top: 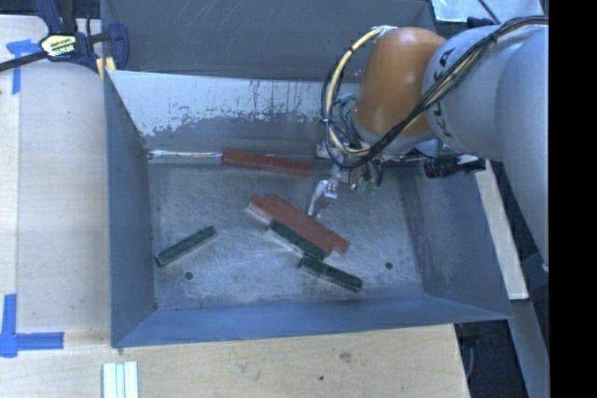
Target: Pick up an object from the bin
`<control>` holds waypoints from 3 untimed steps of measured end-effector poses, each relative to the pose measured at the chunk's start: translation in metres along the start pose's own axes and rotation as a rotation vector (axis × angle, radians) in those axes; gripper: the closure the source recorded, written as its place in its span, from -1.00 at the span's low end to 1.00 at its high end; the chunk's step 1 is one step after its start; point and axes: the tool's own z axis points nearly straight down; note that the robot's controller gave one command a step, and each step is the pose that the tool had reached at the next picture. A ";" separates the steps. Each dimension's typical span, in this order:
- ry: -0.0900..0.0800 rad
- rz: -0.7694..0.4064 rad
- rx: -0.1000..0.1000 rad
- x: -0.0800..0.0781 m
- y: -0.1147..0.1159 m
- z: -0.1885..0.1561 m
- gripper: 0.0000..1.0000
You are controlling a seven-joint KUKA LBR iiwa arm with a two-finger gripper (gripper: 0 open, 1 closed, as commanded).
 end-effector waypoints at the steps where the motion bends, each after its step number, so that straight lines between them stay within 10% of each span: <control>1: -0.023 0.001 -0.004 -0.005 0.000 -0.003 1.00; 2: 0.001 0.000 0.000 0.000 0.000 0.000 -1.00; 3: -0.023 0.001 -0.004 -0.005 0.000 -0.003 1.00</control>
Offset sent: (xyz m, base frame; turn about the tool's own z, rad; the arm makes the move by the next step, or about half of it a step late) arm 0.0000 0.0000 0.0000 0.0000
